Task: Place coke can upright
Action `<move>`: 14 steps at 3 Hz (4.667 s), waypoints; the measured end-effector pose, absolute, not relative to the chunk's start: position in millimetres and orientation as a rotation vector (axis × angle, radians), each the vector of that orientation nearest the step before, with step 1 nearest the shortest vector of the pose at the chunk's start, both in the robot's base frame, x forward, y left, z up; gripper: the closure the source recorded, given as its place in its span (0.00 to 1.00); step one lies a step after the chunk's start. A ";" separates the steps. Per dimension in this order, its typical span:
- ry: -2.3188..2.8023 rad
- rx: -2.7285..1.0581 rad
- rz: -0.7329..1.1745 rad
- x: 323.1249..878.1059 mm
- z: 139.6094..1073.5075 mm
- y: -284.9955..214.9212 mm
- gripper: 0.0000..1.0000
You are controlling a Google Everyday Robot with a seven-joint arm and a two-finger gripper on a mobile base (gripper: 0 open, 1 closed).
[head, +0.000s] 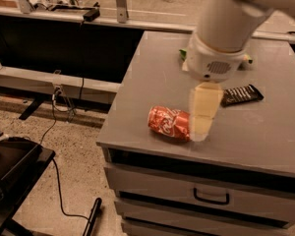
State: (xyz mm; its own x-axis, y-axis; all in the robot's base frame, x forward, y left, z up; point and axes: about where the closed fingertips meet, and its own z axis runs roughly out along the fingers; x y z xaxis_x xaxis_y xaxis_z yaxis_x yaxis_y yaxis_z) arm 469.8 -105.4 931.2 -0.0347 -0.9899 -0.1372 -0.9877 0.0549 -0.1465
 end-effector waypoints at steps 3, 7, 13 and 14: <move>2.309 -1.943 -0.108 479.3 859.9 -53.9 0.00; 2.483 -1.784 0.067 490.3 846.3 -52.4 0.88; 1.814 -1.206 0.736 515.5 960.5 -94.3 1.00; 1.771 -1.126 0.853 512.6 952.7 -87.6 1.00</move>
Offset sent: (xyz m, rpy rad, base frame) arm 0.0111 0.0576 -0.0911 -0.1082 0.0416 -0.1591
